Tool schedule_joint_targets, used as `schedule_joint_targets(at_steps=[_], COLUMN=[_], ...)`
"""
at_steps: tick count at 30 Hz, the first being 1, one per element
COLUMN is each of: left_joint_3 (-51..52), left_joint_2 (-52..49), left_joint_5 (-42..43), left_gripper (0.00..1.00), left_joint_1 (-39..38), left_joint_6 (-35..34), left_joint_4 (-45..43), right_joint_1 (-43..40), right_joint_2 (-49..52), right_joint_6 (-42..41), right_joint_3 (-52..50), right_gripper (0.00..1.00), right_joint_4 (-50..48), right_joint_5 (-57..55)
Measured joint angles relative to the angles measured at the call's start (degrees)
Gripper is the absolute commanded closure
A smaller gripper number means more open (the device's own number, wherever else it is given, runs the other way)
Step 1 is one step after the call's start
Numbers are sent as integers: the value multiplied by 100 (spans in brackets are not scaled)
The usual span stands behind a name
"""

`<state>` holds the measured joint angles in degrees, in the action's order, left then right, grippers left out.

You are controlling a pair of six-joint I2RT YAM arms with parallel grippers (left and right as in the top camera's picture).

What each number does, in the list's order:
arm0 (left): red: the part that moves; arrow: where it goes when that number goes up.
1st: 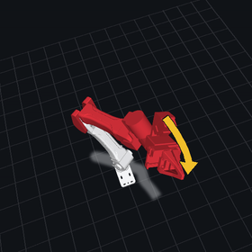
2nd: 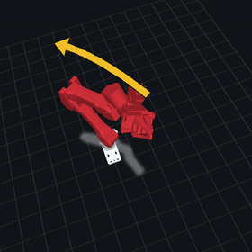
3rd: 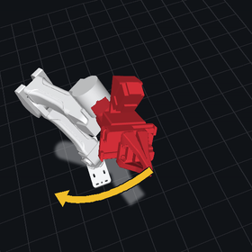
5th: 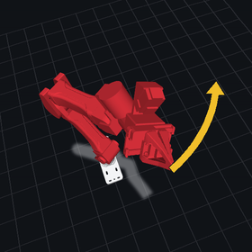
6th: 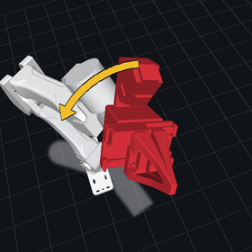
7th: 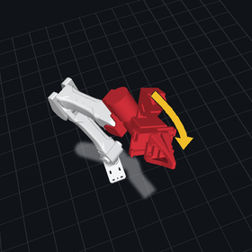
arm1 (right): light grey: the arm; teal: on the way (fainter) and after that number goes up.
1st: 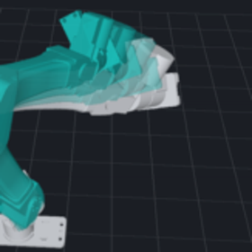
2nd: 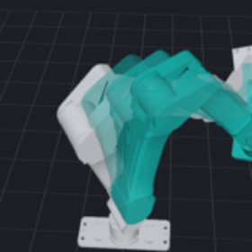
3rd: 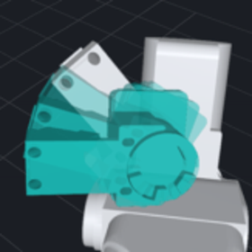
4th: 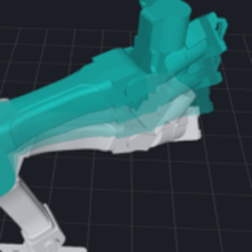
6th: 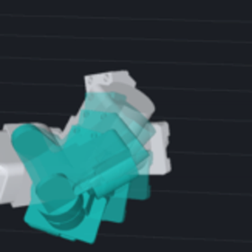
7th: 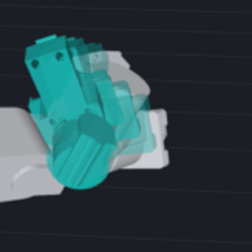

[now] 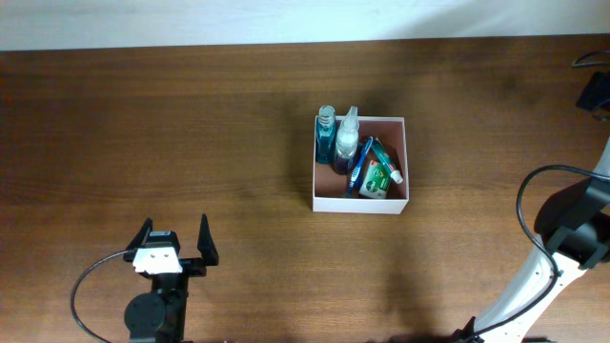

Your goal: Pack container

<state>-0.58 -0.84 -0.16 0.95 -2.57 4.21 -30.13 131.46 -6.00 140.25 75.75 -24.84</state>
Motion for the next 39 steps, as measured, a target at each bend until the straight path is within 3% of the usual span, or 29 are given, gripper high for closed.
schedule_joint_targets(at_steps=[15,19,23,28,34,39], left_joint_3=[0,0,0,0,0,0], left_joint_2=[0,0,0,0,0,0], left_joint_5=[0,0,0,22,26,33], left_gripper=[1,1,1,1,0,1], left_joint_1=[0,0,0,0,0,0], left_joint_6=[0,0,0,0,0,4], left_joint_4=[-2,0,-2,-2,-2,-2], right_joint_1=[33,122,269,562,1552,2225], right_joint_2=[-37,-378,-1412,-3591,-5574,-6605], right_joint_6=[0,-4,-4,-4,-4,-2], right_joint_3=[-4,-111,-544,-1930,-3440,-4677], right_gripper=[1,1,1,1,1,1], right_joint_4=[-26,-575,-1486,-2479,-2809,-3091], right_joint_5=[-256,-160,511,1445,1856,1967])
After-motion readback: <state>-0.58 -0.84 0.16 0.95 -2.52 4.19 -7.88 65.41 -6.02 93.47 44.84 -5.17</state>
